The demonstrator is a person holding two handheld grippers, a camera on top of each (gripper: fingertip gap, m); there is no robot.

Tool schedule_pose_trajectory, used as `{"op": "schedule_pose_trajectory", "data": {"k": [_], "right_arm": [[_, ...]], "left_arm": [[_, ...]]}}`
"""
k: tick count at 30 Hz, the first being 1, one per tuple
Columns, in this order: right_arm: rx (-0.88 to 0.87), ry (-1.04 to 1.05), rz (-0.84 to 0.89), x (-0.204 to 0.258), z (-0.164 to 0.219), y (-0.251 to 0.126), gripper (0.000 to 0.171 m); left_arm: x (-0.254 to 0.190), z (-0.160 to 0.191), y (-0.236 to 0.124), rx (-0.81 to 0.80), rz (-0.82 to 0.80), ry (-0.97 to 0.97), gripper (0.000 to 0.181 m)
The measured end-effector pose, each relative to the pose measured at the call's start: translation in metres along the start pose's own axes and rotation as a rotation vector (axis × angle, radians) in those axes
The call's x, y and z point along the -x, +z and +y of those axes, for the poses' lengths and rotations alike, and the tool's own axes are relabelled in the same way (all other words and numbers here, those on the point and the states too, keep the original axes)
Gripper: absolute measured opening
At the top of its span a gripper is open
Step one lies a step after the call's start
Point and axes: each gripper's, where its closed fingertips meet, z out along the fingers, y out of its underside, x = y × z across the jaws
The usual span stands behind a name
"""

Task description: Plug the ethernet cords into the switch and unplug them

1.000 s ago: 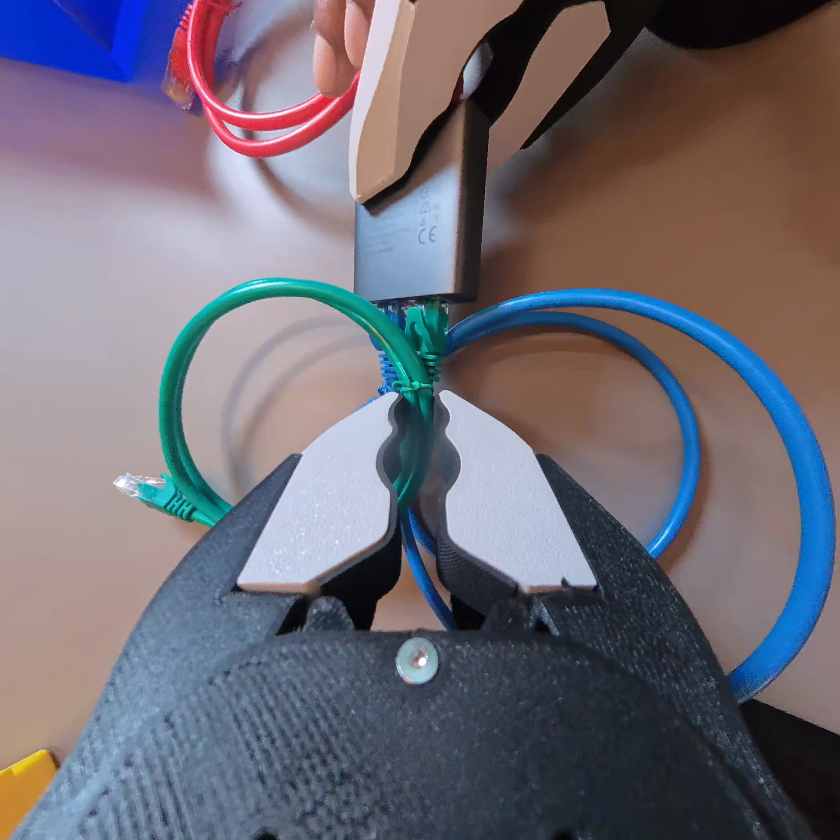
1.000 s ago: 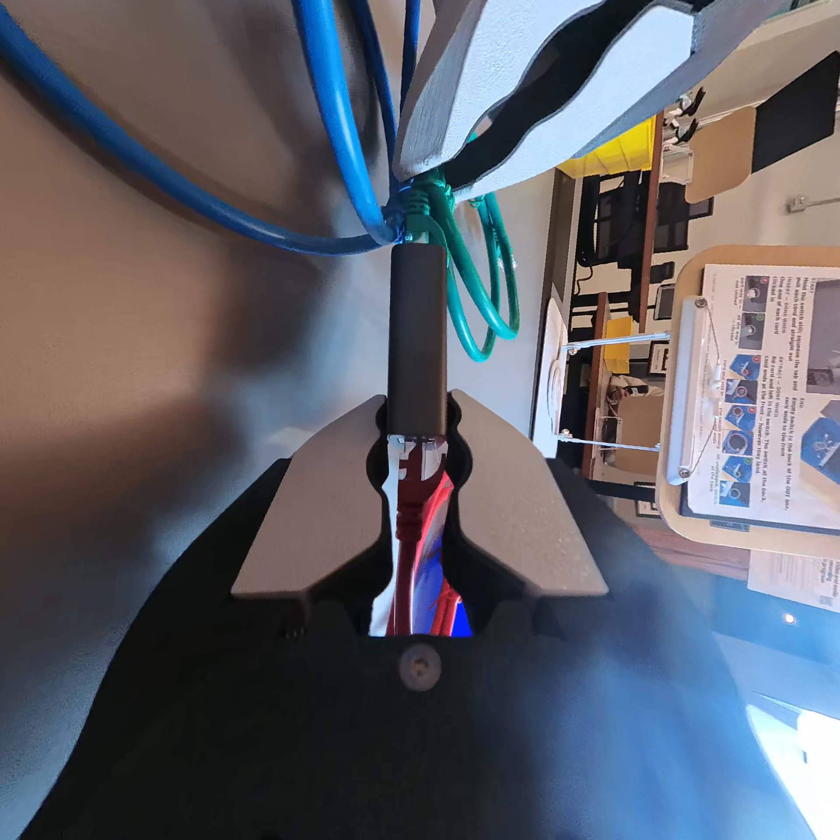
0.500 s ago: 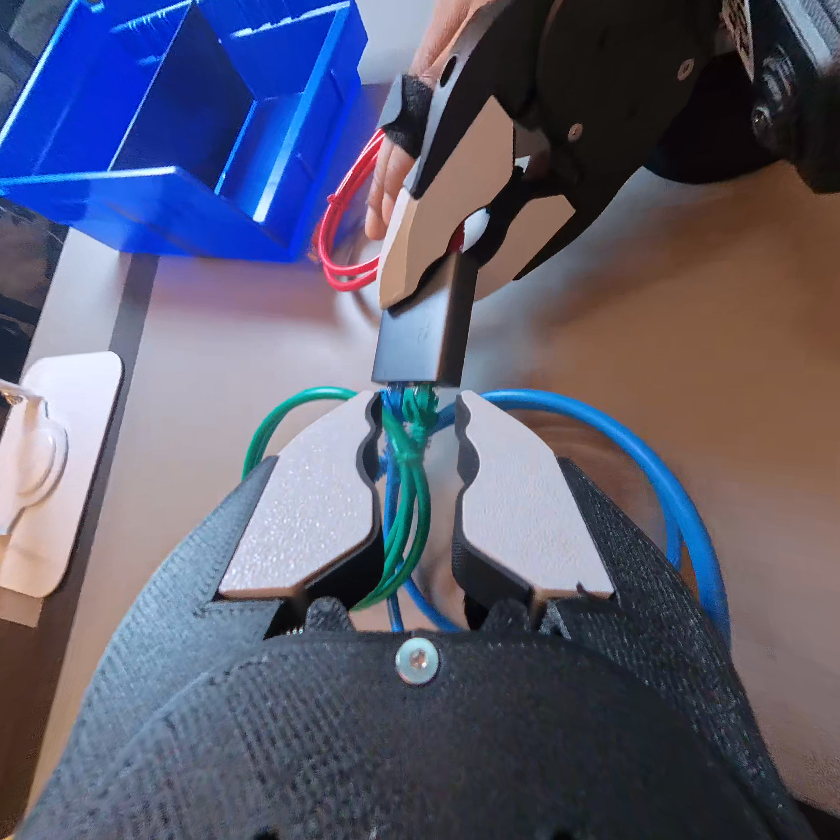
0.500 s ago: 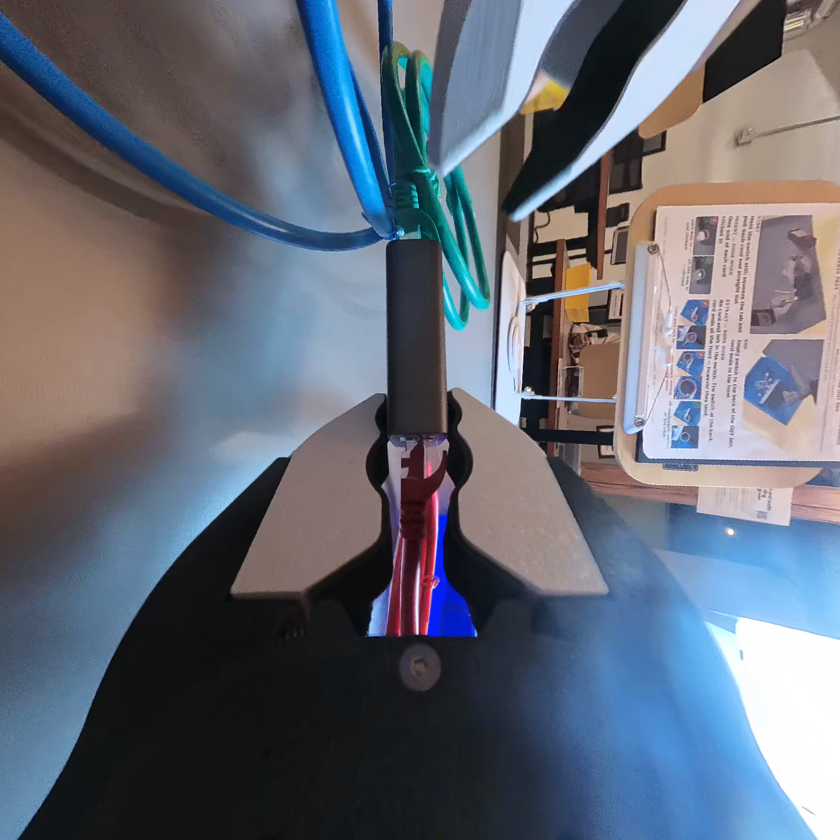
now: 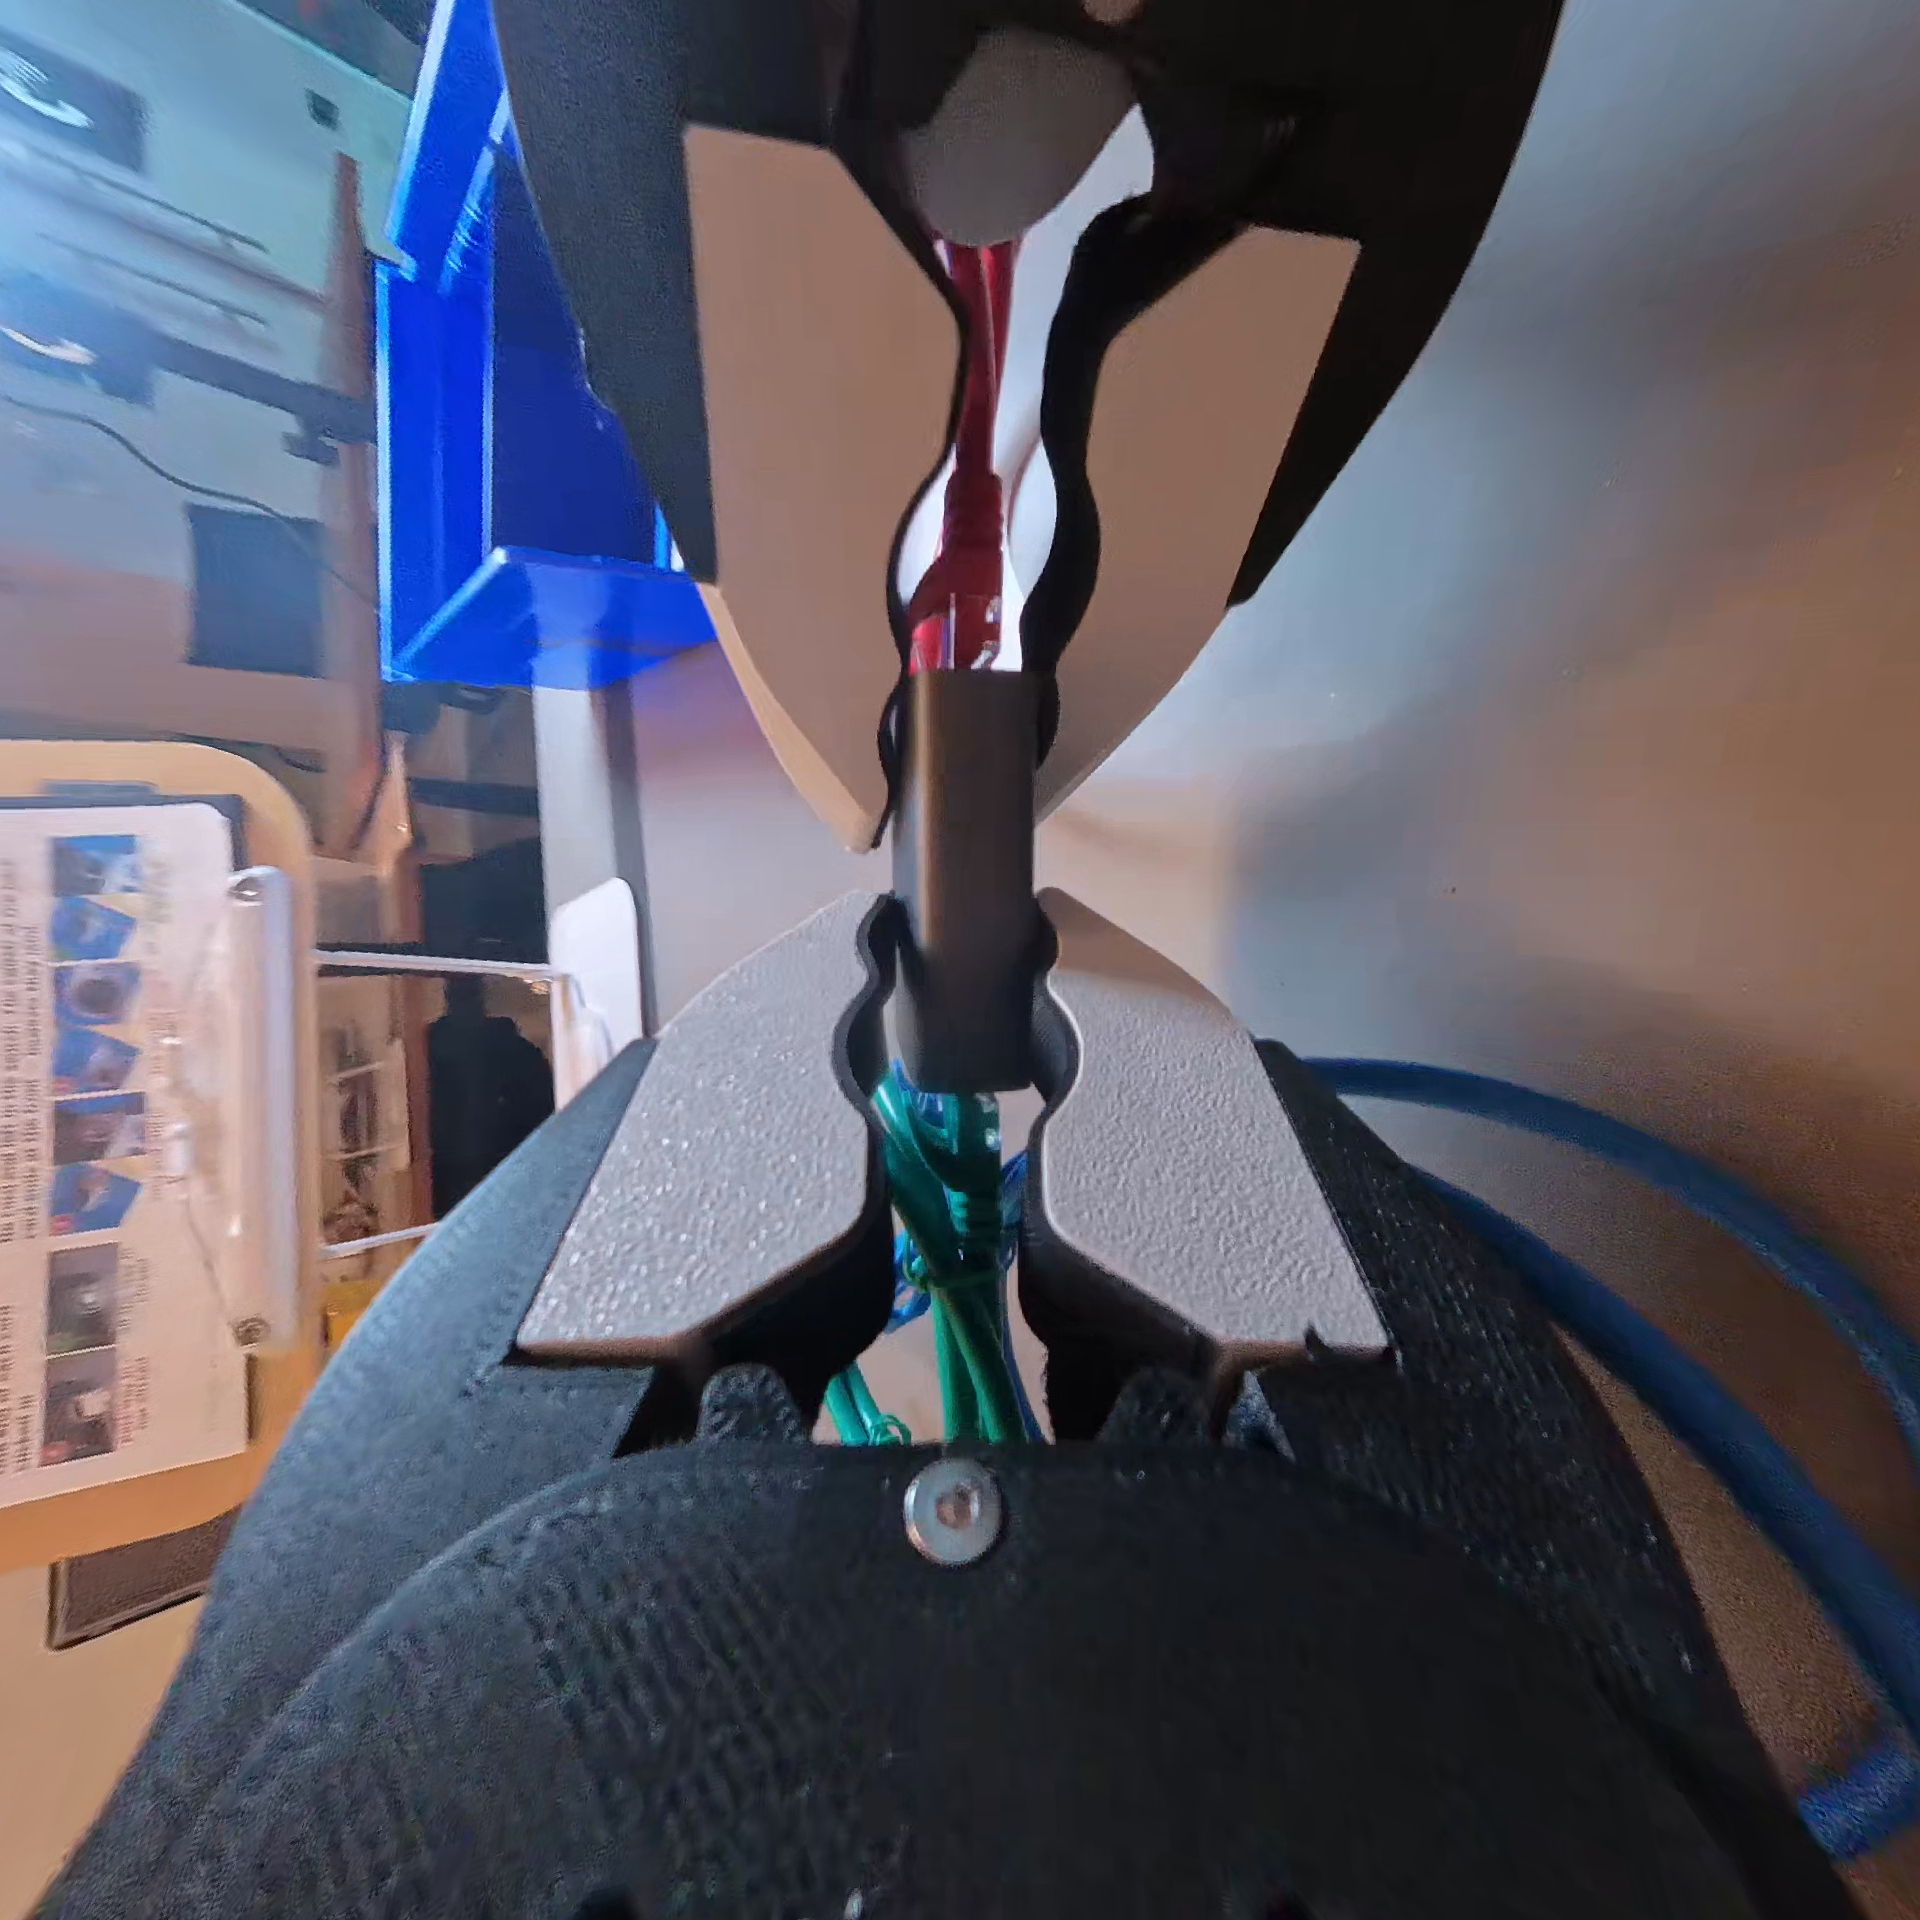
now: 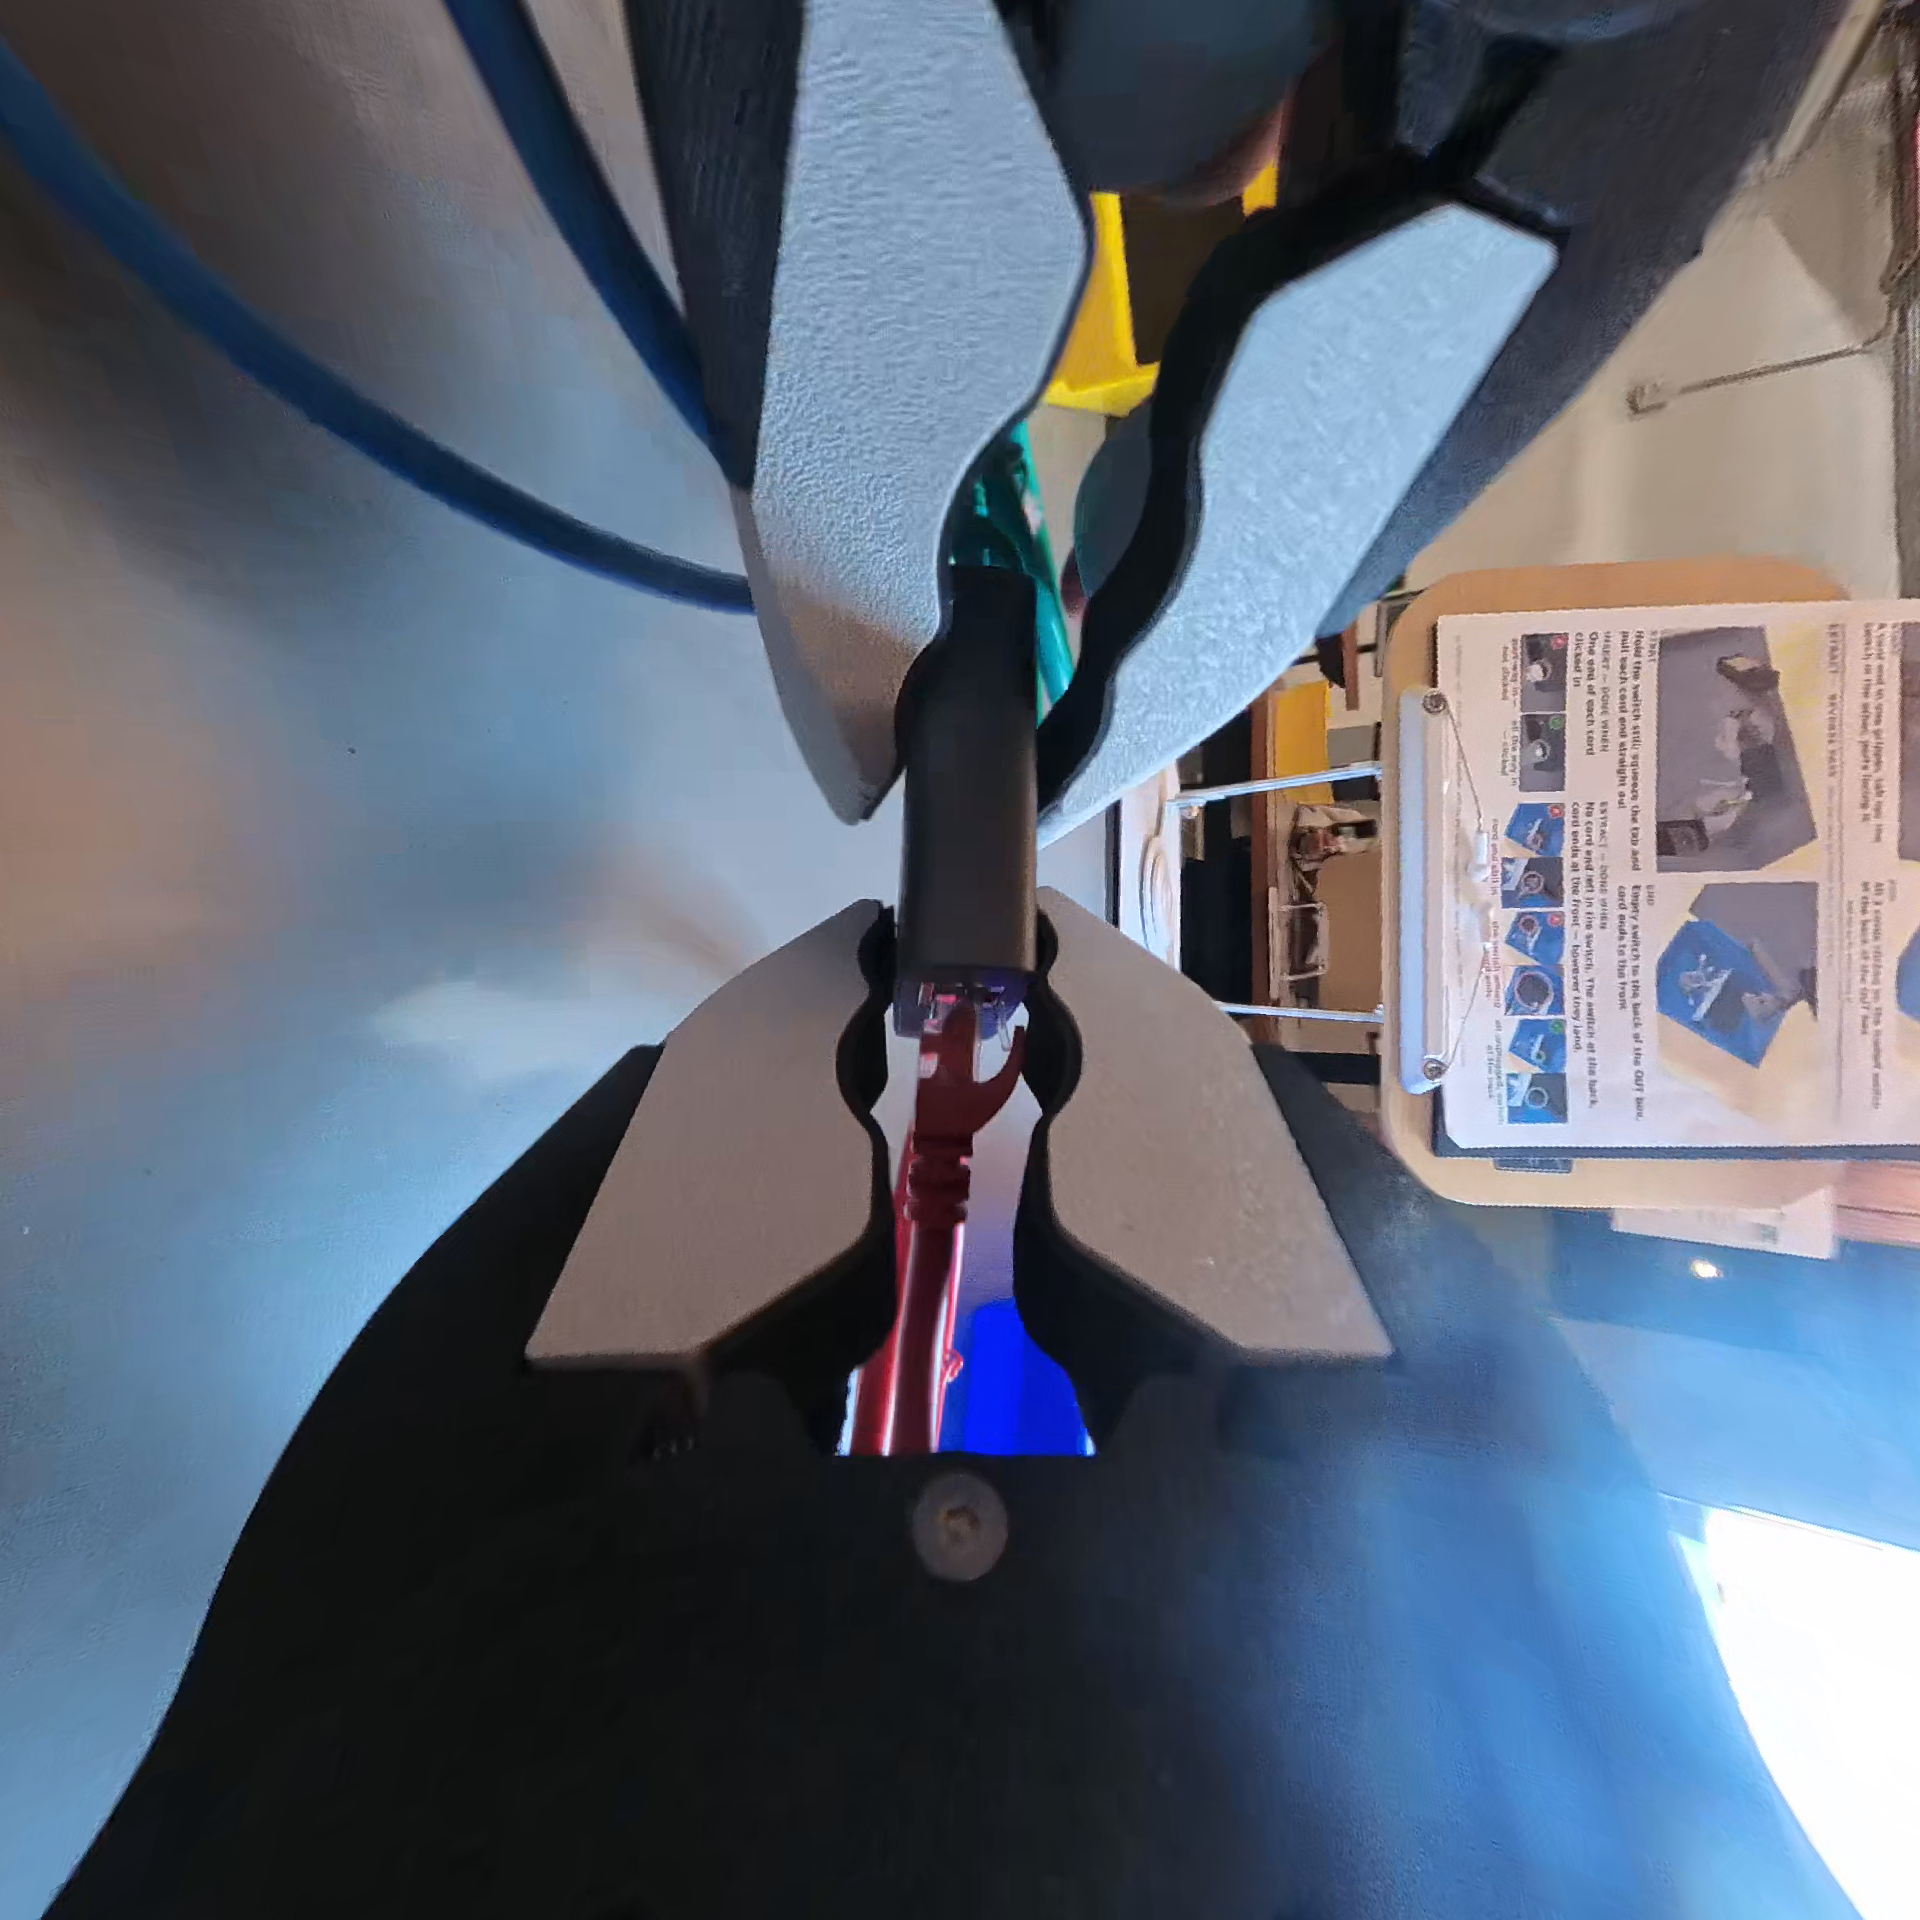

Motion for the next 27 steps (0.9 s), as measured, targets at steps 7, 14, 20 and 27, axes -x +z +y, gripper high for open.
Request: {"op": "schedule_pose_trajectory", "data": {"k": [7, 14, 20, 27], "right_arm": [[-0.07, 0.07, 0.022, -0.021, -0.003, -0.02, 0.032], [-0.082, 0.077, -0.023, -0.024, -0.013, -0.026, 0.021], [-0.034, 0.241, 0.044, -0.085, 0.025, -0.065, 0.022], [0.22, 0.314, 0.114, -0.183, 0.11, -0.123, 0.022]], "left_arm": [[0.016, 0.004, -0.012, -0.035, -0.023, -0.047, 0.021], [0.023, -0.012, -0.017, -0.12, -0.105, -0.036, 0.022], [0.113, -0.007, -0.102, -0.437, -0.451, -0.411, 0.025], [0.134, 0.071, -0.161, -0.573, -0.603, -0.77, 0.019]]}}
